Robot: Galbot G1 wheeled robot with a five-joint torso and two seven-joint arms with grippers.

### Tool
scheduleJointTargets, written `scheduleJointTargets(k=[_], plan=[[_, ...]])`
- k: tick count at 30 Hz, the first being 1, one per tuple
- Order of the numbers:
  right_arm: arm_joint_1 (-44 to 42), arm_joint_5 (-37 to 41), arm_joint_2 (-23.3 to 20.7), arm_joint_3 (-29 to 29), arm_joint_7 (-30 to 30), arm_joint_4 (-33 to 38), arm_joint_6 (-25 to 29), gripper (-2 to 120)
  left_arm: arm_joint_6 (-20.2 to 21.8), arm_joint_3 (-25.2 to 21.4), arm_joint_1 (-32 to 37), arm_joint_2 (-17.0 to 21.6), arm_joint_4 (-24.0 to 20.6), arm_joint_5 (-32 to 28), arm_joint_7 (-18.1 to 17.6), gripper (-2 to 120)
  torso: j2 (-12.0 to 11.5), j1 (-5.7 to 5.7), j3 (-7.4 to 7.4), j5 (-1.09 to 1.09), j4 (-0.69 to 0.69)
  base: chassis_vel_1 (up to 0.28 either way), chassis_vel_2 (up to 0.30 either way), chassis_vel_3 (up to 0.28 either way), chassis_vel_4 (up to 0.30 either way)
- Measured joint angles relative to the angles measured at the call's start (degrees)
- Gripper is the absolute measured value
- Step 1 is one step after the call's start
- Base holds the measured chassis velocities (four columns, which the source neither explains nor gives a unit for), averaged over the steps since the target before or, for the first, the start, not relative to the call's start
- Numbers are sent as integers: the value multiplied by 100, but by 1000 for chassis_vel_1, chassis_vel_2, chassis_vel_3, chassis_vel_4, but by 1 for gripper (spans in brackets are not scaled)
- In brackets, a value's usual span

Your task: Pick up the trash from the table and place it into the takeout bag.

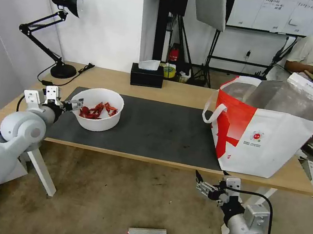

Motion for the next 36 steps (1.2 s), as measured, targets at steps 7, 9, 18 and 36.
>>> scheduleJointTargets(k=[7, 9, 18, 36], plan=[[0, 0, 0, 0, 0, 0, -1, 100, -5, 0, -32, 1, 22, 9, 2, 100, 0, 0, 0, 1, 0, 0, 0, 0, 0], [0, 0, 0, 0, 0, 0, -1, 100, -7, 0, -35, 1, 20, 12, 2, 100, 0, 0, 0, 0, 0, 0, 0, 0, 0], [0, 0, 0, 0, 0, 0, -2, 100, -11, -9, -38, 5, 0, 14, 3, 100, 0, 0, 0, 1, 0, 0, 0, 0, 0], [0, 0, 0, 0, 0, 0, -2, 100, -13, 27, -79, -17, 62, 25, 13, 100, 0, 0, 0, 1, 0, 0, 0, 0, 0]])
